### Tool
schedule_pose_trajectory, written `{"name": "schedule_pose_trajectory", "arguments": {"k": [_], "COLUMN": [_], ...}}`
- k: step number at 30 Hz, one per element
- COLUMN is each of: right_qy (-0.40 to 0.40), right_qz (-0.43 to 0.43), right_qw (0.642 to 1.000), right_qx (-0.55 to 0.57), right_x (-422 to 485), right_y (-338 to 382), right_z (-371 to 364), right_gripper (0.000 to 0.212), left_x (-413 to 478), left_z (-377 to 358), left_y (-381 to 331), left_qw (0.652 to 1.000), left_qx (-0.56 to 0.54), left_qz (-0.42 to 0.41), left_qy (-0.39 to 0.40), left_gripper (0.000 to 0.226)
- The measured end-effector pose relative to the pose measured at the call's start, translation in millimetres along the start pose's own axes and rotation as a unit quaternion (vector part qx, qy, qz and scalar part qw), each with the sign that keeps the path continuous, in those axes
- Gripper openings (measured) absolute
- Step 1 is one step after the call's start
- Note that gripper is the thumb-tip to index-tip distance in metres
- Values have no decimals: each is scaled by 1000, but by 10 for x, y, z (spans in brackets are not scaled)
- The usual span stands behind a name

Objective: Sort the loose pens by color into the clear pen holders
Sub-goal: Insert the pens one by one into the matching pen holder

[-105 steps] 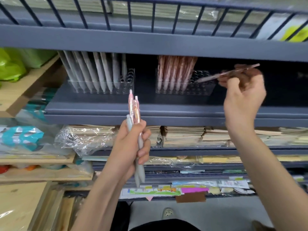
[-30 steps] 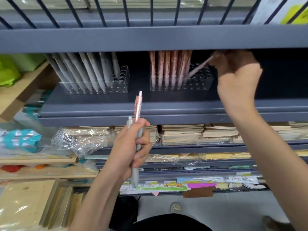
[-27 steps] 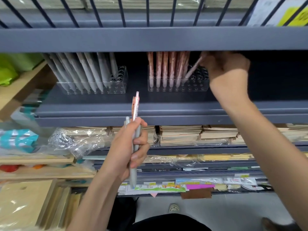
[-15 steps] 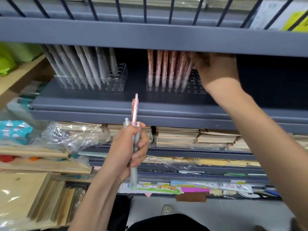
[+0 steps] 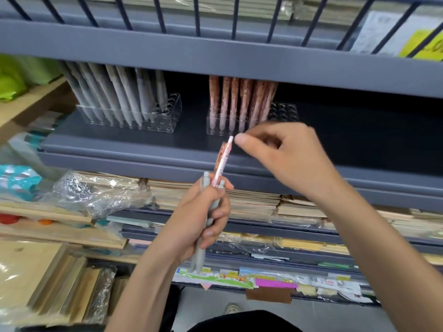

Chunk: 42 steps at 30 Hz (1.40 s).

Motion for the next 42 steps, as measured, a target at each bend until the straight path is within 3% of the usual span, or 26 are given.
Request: {"name": "schedule_pose_trajectory", "arguments": {"k": [3, 6, 12, 16, 19, 22, 27, 32, 36, 40, 42], "right_qy": [65, 79, -130, -266, -304, -299, -279, -151, -1, -49, -32], "right_qz": [-8, -61, -106, -51, -35, -29, -17, -24, -121, -60, -68], "right_qw": [997, 982, 898, 876, 857, 888, 947, 988, 987, 994, 993], "right_qx": [43, 161, 406, 399, 414, 348, 158, 3, -103, -81, -89], "right_x": [-35, -49, 7, 155, 337, 485, 675, 850, 883, 948, 980], "right_y": [2, -83, -435, -629, -756, -870, -948, -827, -769, -677, -710], "right_z": [-59, -18, 425, 677, 688, 601, 525, 458, 426, 380, 377], "right_gripper": [22, 12, 21, 28, 37, 42, 40, 29, 43, 32, 34], "left_x": [35, 80, 98, 106, 109, 92, 33, 5, -5, 0, 7], "left_z": [-94, -191, -282, -296, -314, -323, -295, -253, -214, -158, -143], "left_y": [6, 5, -13, -93, -129, -126, -180, -210, -209, -203, -191], "left_qw": [999, 998, 996, 990, 997, 1000, 999, 997, 995, 993, 992], "left_qx": [33, 38, -59, -119, -63, -18, 8, 11, 25, 29, 34], "left_qz": [4, 3, -9, -17, -21, -8, -22, -25, -40, -49, -54], "left_qy": [28, 52, 69, 69, 39, 5, -29, -68, -93, -104, -106], "left_gripper": [14, 12, 15, 12, 28, 39, 7, 6, 5, 5, 7]}}
Point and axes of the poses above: each hand's wrist, its own x-axis towards the middle knuckle, its own z-axis out of the back of the hand, y = z × x, the point moved 2 cm from there along x, towards the middle knuckle
